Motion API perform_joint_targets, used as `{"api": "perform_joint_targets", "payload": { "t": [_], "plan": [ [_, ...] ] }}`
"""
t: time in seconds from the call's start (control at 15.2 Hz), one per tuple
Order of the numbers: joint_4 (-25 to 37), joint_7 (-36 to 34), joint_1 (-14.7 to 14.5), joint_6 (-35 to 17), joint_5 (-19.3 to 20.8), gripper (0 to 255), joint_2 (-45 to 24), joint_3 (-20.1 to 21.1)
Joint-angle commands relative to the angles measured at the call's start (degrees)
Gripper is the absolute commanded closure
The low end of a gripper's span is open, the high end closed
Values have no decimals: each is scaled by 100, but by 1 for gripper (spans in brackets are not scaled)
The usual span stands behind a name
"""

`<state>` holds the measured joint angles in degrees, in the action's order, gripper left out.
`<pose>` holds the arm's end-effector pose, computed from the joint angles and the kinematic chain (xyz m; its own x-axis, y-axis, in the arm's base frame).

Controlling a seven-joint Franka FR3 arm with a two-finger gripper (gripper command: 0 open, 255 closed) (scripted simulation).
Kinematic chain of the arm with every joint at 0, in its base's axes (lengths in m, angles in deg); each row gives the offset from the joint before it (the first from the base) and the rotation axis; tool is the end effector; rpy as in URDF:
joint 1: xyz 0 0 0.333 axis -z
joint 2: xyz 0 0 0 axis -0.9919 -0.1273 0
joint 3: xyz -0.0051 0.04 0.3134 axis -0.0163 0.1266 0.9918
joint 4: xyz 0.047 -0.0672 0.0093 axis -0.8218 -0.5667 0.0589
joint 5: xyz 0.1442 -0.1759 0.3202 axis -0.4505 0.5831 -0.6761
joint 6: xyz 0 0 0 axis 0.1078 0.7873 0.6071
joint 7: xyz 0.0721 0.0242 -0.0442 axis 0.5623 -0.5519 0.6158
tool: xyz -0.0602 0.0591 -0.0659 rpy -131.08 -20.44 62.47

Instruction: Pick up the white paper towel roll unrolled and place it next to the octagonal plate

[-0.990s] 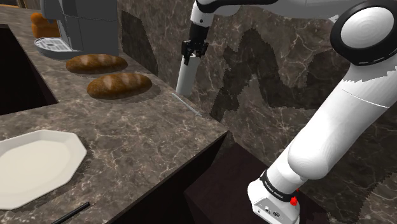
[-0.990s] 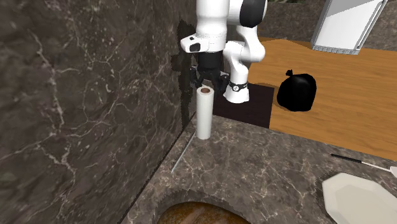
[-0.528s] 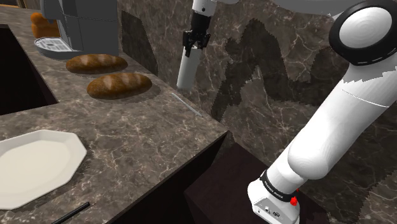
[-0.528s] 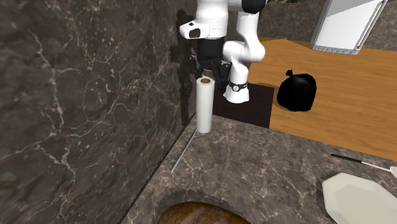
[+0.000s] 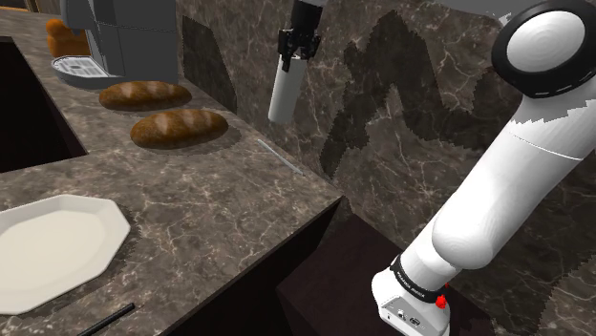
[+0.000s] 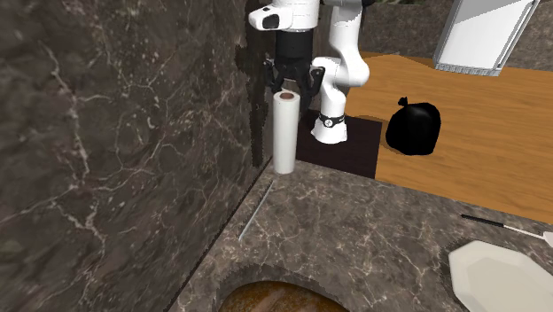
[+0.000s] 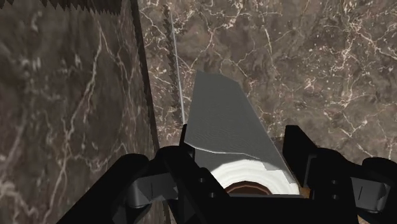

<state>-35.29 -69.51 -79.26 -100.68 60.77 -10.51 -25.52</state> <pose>0.5763 -0.0167 0.6047 0.9960 -0.0879 0.0151 -0.0881 -0.9961 0.0093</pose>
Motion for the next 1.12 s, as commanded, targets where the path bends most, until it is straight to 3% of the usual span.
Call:
{"api": "perform_joint_targets", "payload": {
  "t": [0.0, 0.92, 1.06],
  "plan": [
    [255, -5, -4, 192, 2, 255, -65, 3],
    [2038, -4, -18, 1468, 23, 255, -573, 10],
    [1573, -248, -158, 1245, 28, 255, -334, 111]
  ]
}}
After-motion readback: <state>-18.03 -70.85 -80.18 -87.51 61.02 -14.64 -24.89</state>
